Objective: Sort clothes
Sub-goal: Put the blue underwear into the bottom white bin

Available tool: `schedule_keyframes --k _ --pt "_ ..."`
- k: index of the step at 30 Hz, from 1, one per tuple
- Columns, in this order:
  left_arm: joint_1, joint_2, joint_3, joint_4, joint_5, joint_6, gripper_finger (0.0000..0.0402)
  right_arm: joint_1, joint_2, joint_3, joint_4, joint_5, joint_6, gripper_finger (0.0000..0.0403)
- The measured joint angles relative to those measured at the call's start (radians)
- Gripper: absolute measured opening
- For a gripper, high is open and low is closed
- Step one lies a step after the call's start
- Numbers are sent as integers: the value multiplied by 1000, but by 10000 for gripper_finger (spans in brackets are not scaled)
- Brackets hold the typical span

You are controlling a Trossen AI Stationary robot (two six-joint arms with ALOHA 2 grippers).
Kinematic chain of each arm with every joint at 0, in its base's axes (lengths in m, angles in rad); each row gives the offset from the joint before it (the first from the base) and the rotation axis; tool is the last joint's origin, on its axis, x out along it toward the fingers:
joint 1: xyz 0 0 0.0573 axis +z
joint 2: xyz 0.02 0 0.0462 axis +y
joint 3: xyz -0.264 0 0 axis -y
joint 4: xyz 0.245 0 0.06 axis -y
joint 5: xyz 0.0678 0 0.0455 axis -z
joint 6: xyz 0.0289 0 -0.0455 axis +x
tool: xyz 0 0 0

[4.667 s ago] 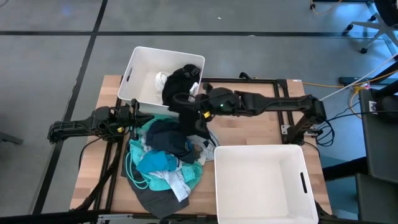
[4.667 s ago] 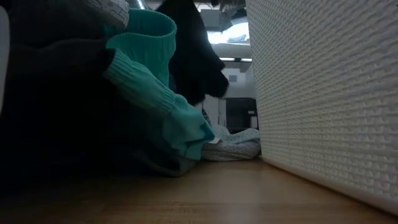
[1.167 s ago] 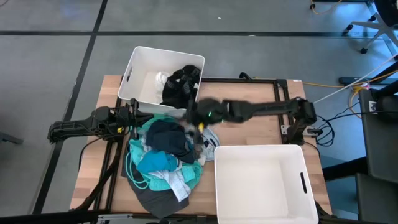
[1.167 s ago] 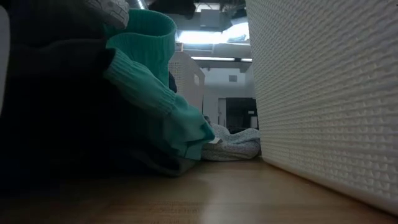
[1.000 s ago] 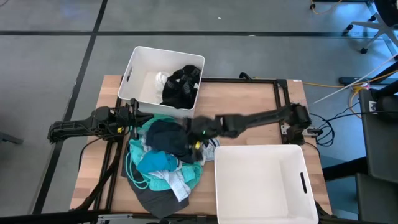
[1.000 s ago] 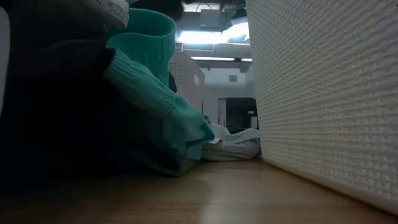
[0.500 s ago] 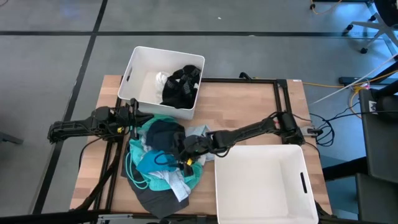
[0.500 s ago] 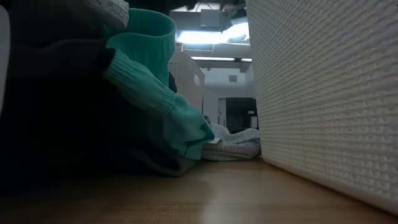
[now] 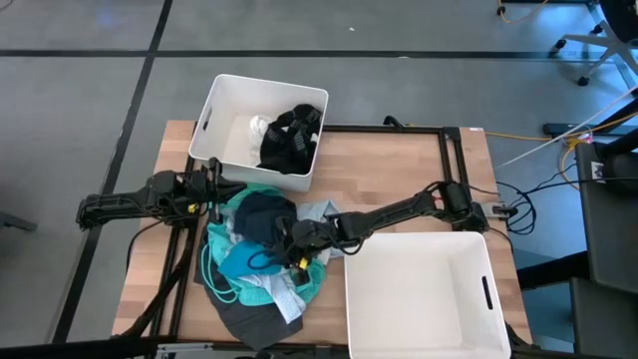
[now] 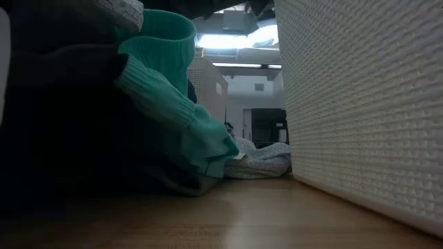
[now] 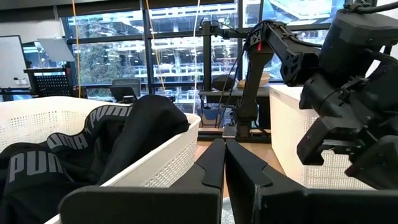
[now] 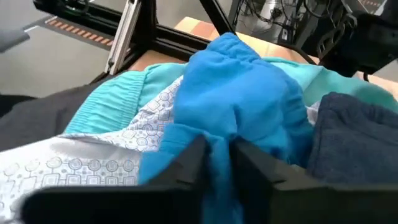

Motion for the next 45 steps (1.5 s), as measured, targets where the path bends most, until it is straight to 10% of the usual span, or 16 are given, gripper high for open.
schedule_keyframes --k 3,45 --pt "0 0 0 0 0 0 4 3 -5 0 -6 3 -26 12" --pt "0 0 0 -3 0 -8 4 169 -702 0 -539 532 65 18"
